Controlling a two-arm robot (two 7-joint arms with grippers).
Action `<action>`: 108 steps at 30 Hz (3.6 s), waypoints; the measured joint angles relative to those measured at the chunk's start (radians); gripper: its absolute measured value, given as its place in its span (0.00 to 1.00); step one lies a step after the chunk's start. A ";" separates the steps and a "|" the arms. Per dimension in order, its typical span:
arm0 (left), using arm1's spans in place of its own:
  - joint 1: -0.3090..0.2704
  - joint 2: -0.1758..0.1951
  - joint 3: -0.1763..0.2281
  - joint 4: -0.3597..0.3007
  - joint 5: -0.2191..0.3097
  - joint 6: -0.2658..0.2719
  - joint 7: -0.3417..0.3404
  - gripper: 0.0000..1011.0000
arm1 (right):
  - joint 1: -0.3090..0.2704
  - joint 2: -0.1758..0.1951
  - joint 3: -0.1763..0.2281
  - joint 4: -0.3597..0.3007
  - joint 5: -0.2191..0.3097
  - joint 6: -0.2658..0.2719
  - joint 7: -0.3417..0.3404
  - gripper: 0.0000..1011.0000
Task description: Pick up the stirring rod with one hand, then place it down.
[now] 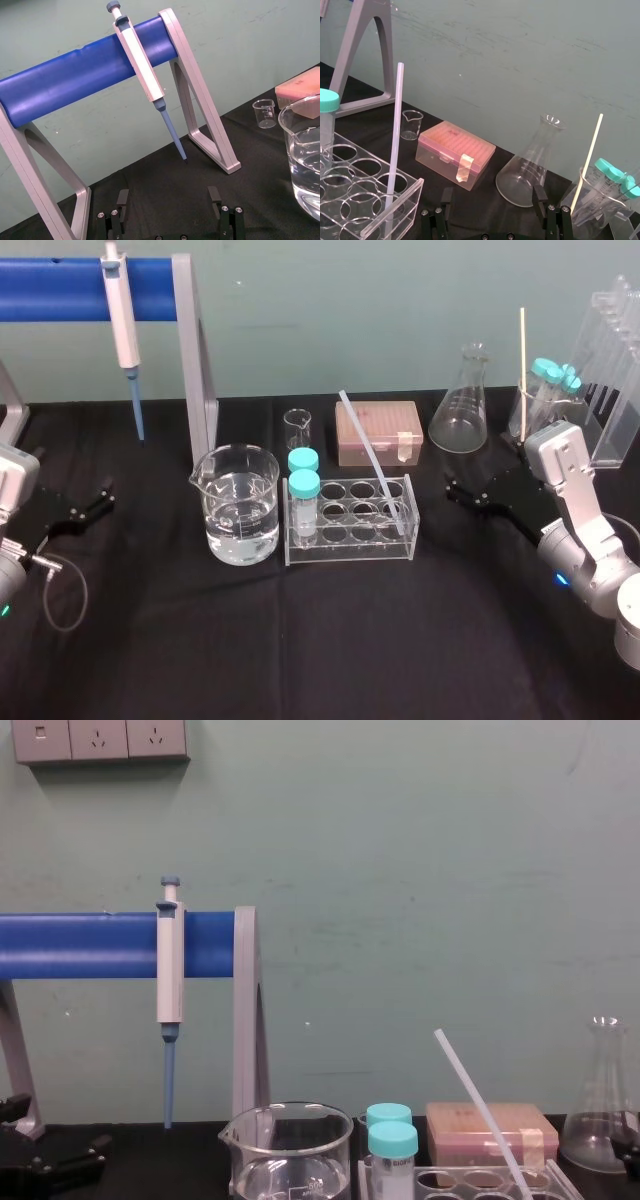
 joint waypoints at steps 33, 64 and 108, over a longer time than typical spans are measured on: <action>0.000 0.000 0.000 0.000 0.000 0.000 0.000 0.99 | 0.000 0.000 0.000 0.000 0.000 0.000 0.000 0.99; 0.000 0.000 0.000 0.000 0.000 0.000 0.000 0.99 | -0.006 -0.001 0.009 -0.009 -0.013 -0.004 -0.001 0.99; 0.000 0.000 0.000 0.000 0.000 0.000 0.000 0.99 | 0.308 -0.172 0.009 0.371 0.112 -0.210 0.550 0.99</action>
